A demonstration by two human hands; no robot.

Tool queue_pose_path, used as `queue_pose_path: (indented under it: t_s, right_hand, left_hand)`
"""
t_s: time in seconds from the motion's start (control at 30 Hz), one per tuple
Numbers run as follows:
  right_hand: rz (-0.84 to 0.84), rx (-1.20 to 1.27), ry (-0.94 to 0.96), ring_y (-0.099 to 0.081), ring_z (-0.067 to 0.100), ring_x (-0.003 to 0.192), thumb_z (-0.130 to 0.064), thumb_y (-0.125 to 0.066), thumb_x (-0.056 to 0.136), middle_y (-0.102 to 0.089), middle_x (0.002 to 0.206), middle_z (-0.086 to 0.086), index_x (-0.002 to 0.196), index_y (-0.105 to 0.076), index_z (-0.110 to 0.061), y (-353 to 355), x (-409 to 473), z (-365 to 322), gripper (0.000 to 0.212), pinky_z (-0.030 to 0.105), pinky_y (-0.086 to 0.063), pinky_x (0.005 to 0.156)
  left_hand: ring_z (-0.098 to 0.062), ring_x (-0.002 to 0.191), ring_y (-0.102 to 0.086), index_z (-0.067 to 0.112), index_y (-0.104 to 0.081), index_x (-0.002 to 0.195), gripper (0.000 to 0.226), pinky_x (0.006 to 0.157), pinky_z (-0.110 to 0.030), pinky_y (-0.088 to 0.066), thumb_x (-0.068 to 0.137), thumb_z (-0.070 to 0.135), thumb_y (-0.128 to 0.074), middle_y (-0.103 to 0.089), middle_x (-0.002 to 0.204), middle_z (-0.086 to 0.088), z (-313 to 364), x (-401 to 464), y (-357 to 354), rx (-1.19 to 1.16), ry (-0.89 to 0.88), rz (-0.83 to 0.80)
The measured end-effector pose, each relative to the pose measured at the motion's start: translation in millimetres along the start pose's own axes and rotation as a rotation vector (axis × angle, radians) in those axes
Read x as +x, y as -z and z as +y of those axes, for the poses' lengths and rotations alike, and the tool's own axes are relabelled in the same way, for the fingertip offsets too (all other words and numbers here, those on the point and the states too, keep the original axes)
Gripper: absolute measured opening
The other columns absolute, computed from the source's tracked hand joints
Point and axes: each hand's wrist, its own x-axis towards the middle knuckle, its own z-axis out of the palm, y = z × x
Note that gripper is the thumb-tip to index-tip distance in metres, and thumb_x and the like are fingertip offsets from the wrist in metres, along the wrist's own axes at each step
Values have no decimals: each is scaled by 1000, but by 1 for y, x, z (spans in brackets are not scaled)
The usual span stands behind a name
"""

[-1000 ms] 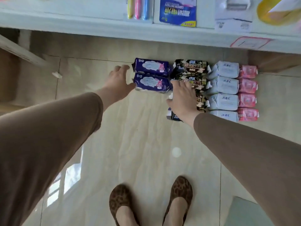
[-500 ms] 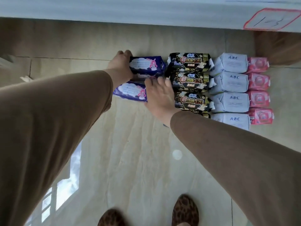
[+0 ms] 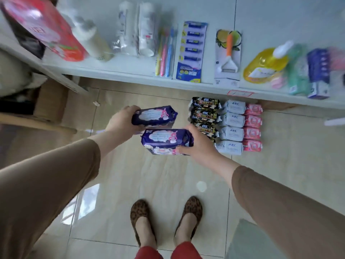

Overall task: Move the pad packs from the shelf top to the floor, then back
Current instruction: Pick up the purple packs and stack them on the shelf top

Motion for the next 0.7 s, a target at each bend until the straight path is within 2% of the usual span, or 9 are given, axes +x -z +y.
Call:
queue_pose_path:
  t_s: [0.13, 0.3, 0.4, 0.47, 0.53, 0.57, 0.63, 0.7]
  right_hand:
    - [-3, 99, 30, -64, 3, 90, -20, -85, 73, -67, 104, -15, 112, -54, -34, 68, -67, -73, 51, 27, -48, 80]
    - [25, 142, 95, -60, -8, 102, -24, -89, 71, -66, 112, -22, 118, -55, -37, 149, -138, -169, 60, 17, -44, 86]
    - [51, 158, 146, -58, -20, 97, -25, -89, 72, -66, 103, -33, 108, -55, -47, 190, -176, -224, 53, 0, -40, 77]
    - [83, 173, 179, -53, -28, 93, -24, -88, 74, -64, 102, -32, 106, -53, -49, 219, -201, -257, 54, -6, -36, 73]
    - [118, 173, 230, -56, -25, 91, -22, -88, 74, -64, 109, -27, 112, -54, -44, 248, -220, -289, 55, -6, -36, 72]
    - [135, 178, 256, -61, -17, 93, -20, -88, 74, -66, 111, -22, 114, -56, -40, 262, -226, -304, 54, -4, -38, 74]
    - [177, 212, 302, -65, -2, 100, -16, -87, 74, -72, 110, -14, 114, -61, -35, 291, -236, -329, 51, 7, -45, 84]
    - [206, 262, 338, -66, -1, 104, -18, -87, 74, -74, 109, -17, 111, -63, -39, 319, -239, -349, 49, 13, -48, 91]
  left_hand:
    - [-19, 86, -55, 27, -51, 117, 56, 66, -30, -38, 70, 33, -81, -58, 103, 7, 48, -72, 84, -79, 6, 71]
    - [-16, 86, -58, 33, -50, 110, 52, 68, -33, -44, 68, 37, -80, -59, 101, 10, 111, -135, 196, -120, -74, 171]
    - [-14, 84, -58, 37, -50, 111, 52, 67, -31, -42, 68, 40, -80, -60, 101, 9, 146, -167, 257, -152, -146, 253]
    - [-14, 84, -60, 36, -51, 115, 53, 71, -34, -48, 70, 40, -80, -62, 101, 6, 171, -183, 292, -175, -211, 298]
    - [-15, 87, -62, 33, -53, 118, 53, 77, -37, -51, 73, 41, -80, -63, 103, 6, 199, -195, 327, -174, -261, 342]
    - [-14, 88, -62, 34, -53, 118, 52, 78, -36, -51, 74, 43, -79, -62, 104, 7, 214, -198, 344, -179, -282, 365]
    - [-5, 84, -61, 38, -53, 114, 48, 70, -31, -50, 75, 48, -78, -61, 101, 14, 242, -200, 377, -210, -321, 404]
    - [2, 79, -59, 41, -52, 111, 47, 62, -22, -44, 74, 54, -76, -60, 96, 18, 271, -194, 408, -216, -350, 448]
